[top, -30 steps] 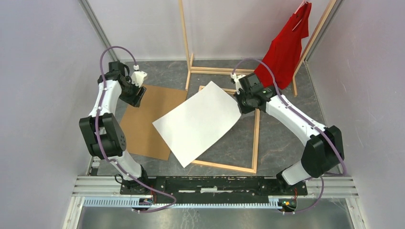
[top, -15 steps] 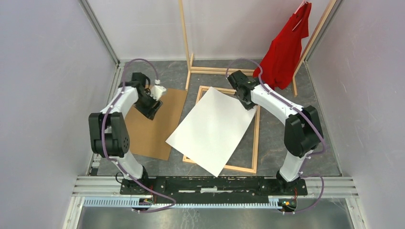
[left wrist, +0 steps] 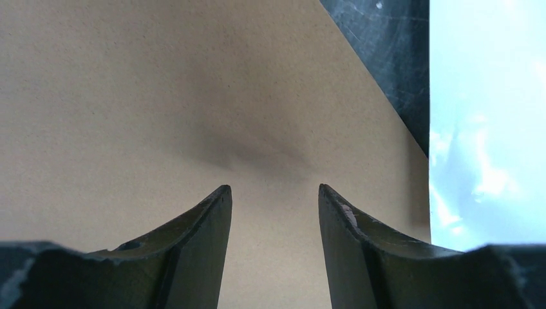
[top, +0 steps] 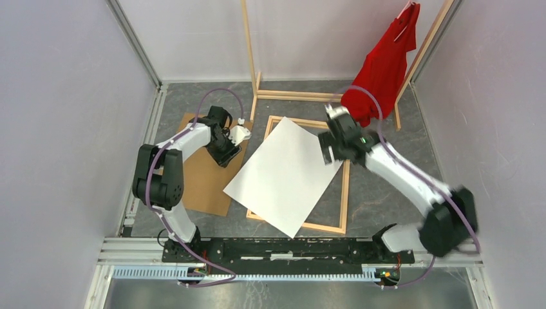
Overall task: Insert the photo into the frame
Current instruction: Move the photo to the photo frame.
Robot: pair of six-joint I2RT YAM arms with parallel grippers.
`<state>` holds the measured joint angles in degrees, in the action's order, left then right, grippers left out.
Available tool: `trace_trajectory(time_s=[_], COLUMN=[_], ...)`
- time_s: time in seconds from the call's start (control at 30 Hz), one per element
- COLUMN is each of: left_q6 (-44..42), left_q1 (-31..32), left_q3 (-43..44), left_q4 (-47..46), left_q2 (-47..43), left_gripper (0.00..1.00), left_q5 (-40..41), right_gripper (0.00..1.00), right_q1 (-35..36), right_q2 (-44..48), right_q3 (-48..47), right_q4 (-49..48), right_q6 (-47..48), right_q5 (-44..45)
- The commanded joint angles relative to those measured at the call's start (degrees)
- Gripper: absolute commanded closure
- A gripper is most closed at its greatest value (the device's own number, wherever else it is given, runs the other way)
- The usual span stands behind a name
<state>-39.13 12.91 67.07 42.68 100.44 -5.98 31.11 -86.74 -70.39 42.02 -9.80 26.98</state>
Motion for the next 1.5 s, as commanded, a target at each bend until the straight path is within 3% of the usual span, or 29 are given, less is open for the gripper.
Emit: trace_trajectory(time_s=[0.0, 0.13, 0.43, 0.7, 0.93, 1.17, 1.47], left_q6=[2.1, 2.7, 3.3, 4.5, 5.2, 4.8, 5.6], left_q1=[0.4, 2.0, 5.2, 8.2, 12.9, 14.0, 15.8], left_q3=[1.7, 0.7, -4.7, -7.5, -12.0, -14.2, -14.2], left_q4=[-3.8, -4.3, -4.7, -3.1, -1.0, 1.0, 1.7], left_q2=[1.2, 1.4, -1.2, -4.3, -9.7, -14.0, -13.8], left_gripper=[0.41, 0.42, 0.42, 0.42, 0.43, 0.43, 0.44], left_q5=[1.1, 0.5, -0.1, -2.8, -4.9, -5.4, -8.7], right_gripper=[0.10, 0.12, 0.17, 0.20, 0.21, 0.22, 0.28], right_q1=[0.2, 0.3, 0.8, 7.0, 13.9, 15.7, 18.6], right_q2=[21.9, 35.7, 51.0, 54.9, 52.2, 50.7, 51.8], right_q3=[20.6, 36.3, 49.7, 55.4, 58.4, 59.3, 63.5], right_q4=[-11.2, -15.8, -16.7, -18.5, -22.5, -22.5, -29.2], right_q6=[-18.2, -32.2, -44.4, -51.1, -54.5, -55.6, -62.2], right_q5=[-28.3, -44.2, -55.8, -53.3, -47.3, -45.1, -44.2])
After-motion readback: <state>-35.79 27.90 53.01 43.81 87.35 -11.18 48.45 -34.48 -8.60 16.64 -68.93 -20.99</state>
